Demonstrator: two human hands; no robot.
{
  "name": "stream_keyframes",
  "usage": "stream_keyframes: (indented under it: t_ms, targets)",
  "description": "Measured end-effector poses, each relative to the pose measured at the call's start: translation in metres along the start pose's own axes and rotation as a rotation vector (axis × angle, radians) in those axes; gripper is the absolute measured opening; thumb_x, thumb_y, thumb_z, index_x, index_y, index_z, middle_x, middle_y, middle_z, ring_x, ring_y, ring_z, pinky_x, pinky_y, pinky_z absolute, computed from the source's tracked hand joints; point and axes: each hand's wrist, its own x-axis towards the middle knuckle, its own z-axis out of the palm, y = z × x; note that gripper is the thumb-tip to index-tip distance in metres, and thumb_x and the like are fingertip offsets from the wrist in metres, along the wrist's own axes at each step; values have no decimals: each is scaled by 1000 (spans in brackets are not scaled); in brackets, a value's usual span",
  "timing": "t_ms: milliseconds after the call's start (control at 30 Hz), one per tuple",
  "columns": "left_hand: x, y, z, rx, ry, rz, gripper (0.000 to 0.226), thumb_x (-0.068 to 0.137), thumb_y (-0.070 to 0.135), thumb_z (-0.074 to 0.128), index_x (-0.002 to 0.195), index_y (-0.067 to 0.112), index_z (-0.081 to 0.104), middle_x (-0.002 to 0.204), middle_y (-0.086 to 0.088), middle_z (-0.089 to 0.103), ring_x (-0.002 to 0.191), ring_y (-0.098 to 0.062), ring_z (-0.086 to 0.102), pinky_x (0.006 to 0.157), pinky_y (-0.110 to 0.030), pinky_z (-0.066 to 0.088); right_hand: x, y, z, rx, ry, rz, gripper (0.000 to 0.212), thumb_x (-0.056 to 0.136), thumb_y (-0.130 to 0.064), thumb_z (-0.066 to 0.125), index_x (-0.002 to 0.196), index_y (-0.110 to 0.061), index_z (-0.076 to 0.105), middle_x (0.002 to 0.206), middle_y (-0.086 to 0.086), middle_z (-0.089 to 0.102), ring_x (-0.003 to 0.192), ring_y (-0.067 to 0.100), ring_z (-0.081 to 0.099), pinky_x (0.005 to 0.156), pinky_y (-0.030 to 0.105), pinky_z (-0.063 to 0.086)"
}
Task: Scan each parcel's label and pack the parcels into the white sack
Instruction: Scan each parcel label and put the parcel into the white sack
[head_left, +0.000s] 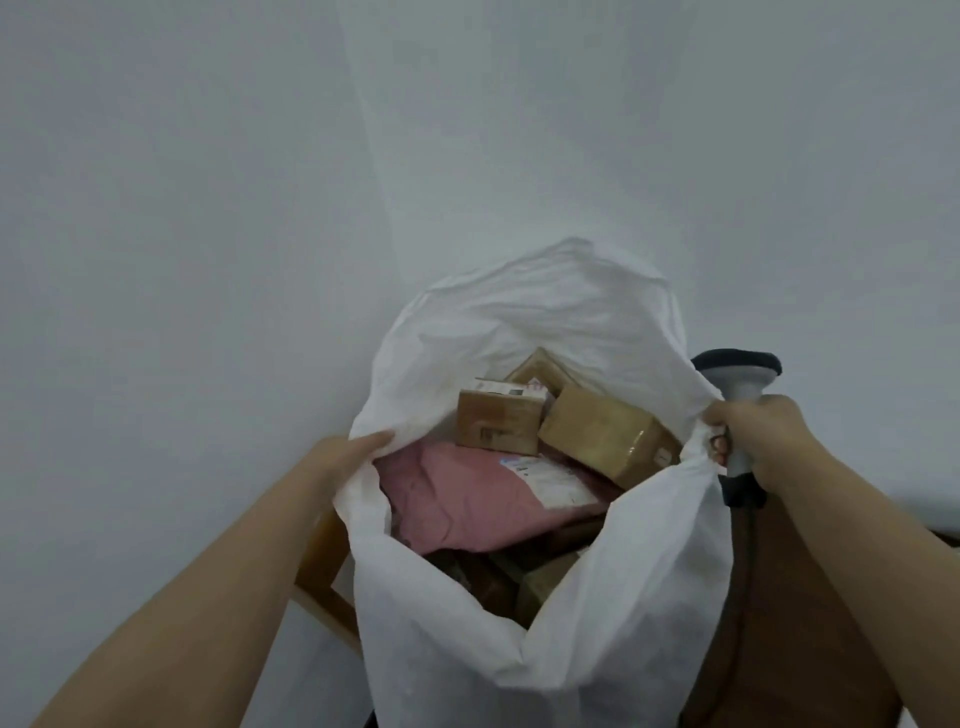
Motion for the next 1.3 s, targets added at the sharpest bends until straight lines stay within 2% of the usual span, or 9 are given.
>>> stream_keyframes:
  t_ms: [133, 300, 467, 567, 733, 833, 967, 1133, 1300]
  targets:
    - [16, 29, 15, -49, 86, 94, 46, 97, 33, 56, 125, -4, 56, 126, -23, 60, 114, -37, 58, 99, -43, 47, 11, 1, 7, 39, 22, 38, 10, 82, 1, 61, 78, 1, 51, 57, 13, 46, 47, 23, 43, 55, 33, 43]
    - [25, 77, 52, -98, 212, 314, 36, 103, 30, 43, 110, 1, 63, 102, -22, 62, 93, -34, 60, 80, -39, 48, 25, -26, 25, 90, 107, -111, 7, 83, 1, 57, 77, -2, 54, 64, 16, 51, 49, 25, 47, 54, 31, 42]
    - [25, 107, 31, -127, 389, 465, 37, 103, 29, 41, 120, 4, 63, 116, -20, 65, 109, -39, 60, 96, -48, 50, 22, -73, 28, 281, 114, -264, 18, 80, 6, 55, 72, -10, 55, 63, 11, 49, 38, 15, 45, 44, 26, 41]
    - [16, 108, 6, -151, 520, 581, 39, 103, 28, 43, 121, -2, 60, 126, -21, 61, 119, -37, 55, 105, -47, 42, 2, -95, 30, 370, 103, -381, 17, 74, 3, 57, 71, -13, 59, 65, 7, 52, 47, 16, 47, 54, 30, 42]
    - [-18, 89, -19, -242, 729, 826, 19, 103, 20, 42, 98, 13, 58, 96, -9, 61, 91, -22, 56, 87, -32, 44, -40, -111, 28, 512, 58, -572, 27, 79, 6, 57, 68, -19, 58, 63, -4, 55, 51, 10, 51, 50, 21, 46]
    - [-21, 38, -27, -43, 559, 668, 28, 103, 26, 42, 104, 5, 60, 102, -10, 62, 93, -24, 57, 84, -31, 44, -44, -85, 26, 339, -18, -427, 21, 79, 5, 60, 68, -12, 53, 57, 5, 51, 41, 14, 47, 47, 27, 43]
    - [-40, -6, -42, 163, -57, 115, 28, 94, 26, 62, 115, 7, 56, 100, -14, 65, 85, -27, 62, 76, -38, 53, -45, -21, 22, -66, -194, 27, 16, 86, 4, 63, 78, -3, 51, 44, 8, 45, 30, 14, 38, 36, 20, 37]
    - [-59, -3, -82, 192, -212, 12, 36, 85, 24, 73, 112, 6, 57, 105, -13, 68, 90, -24, 67, 65, -31, 55, -59, -15, -1, -205, -175, 58, 17, 84, -1, 70, 83, 0, 54, 57, 9, 45, 38, 15, 41, 38, 23, 40]
    - [-70, -3, -114, 616, -244, 51, 26, 85, 13, 70, 110, 4, 66, 89, -9, 62, 67, -16, 55, 52, -22, 46, -78, -25, -37, -454, -69, 72, 29, 88, -1, 66, 113, 5, 52, 68, 14, 47, 54, 22, 42, 46, 30, 40]
